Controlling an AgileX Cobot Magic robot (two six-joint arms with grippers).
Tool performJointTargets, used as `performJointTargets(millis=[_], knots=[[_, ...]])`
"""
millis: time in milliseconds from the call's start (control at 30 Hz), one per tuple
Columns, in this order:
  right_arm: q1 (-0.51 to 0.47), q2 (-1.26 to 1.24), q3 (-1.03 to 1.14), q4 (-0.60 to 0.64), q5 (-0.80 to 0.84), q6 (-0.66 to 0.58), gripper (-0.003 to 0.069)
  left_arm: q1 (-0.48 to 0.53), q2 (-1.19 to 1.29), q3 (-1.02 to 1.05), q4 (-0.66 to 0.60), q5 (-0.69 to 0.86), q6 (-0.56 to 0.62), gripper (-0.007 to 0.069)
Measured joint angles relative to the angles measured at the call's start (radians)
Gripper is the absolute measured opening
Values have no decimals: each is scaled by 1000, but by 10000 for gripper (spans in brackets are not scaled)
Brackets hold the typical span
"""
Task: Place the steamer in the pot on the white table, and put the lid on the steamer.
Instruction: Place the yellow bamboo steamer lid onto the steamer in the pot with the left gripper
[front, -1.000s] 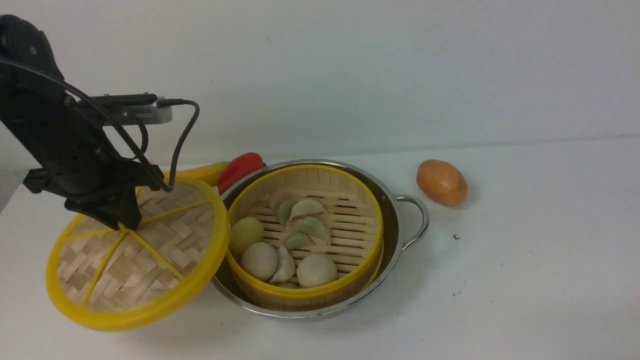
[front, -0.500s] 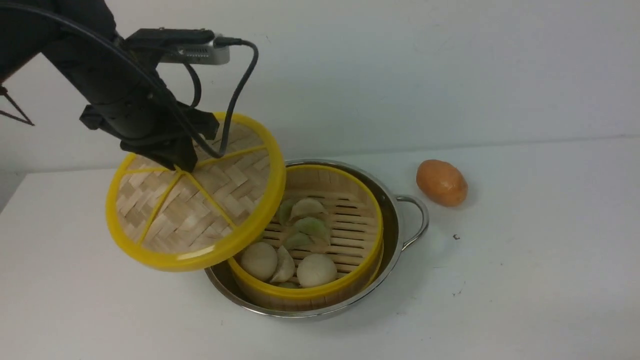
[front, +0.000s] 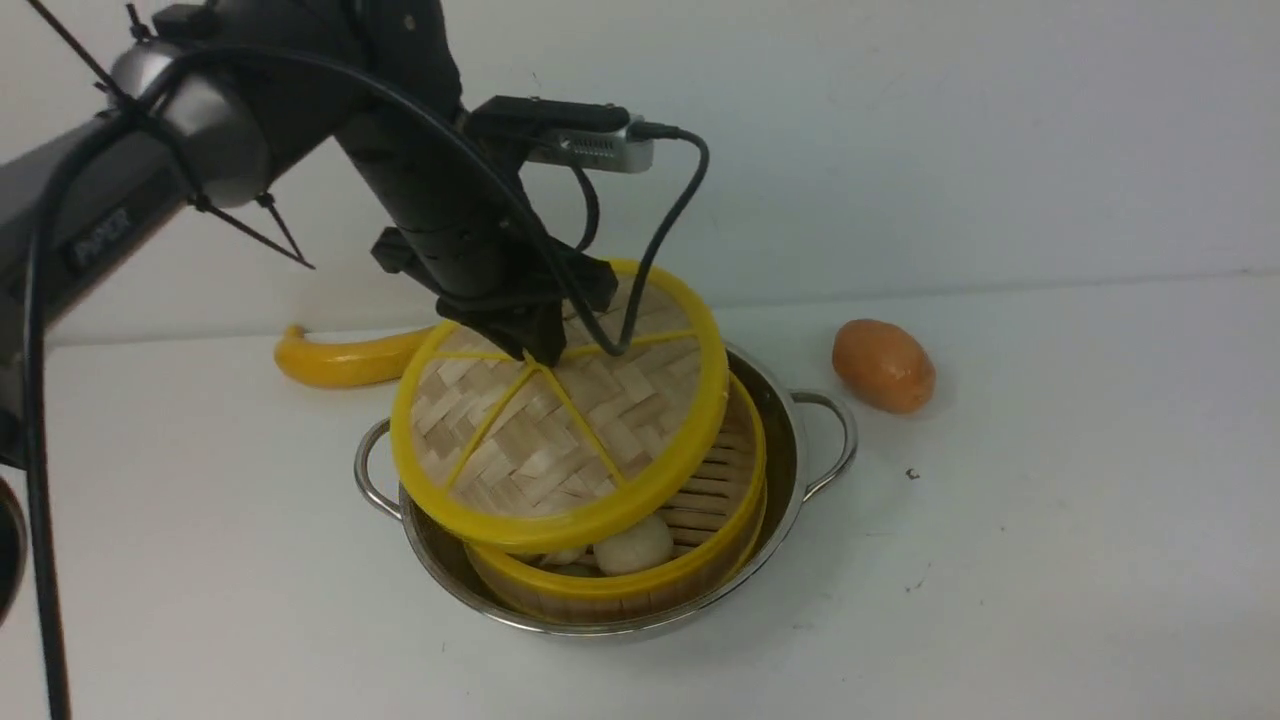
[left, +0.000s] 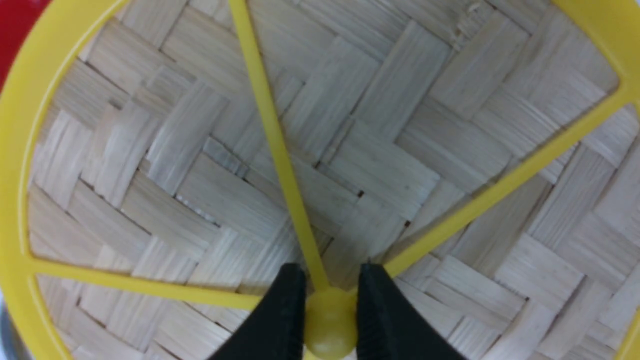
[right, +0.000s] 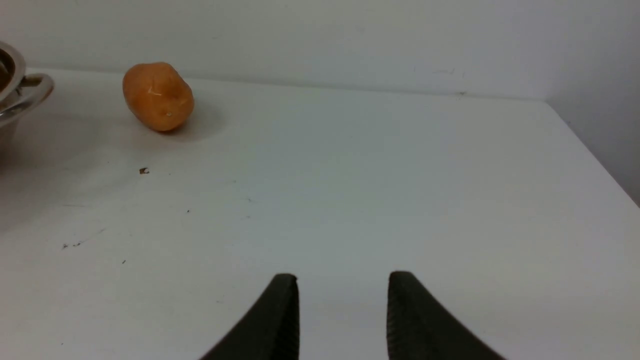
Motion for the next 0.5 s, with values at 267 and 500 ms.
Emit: performJointTargets(millis=[267,500], knots=[[0,0,0,0,0,0,238,-30,47,-4,2,0,0,119],[0,0,0,0,0,0,238,-58,55,-7,20,-1,0,119]])
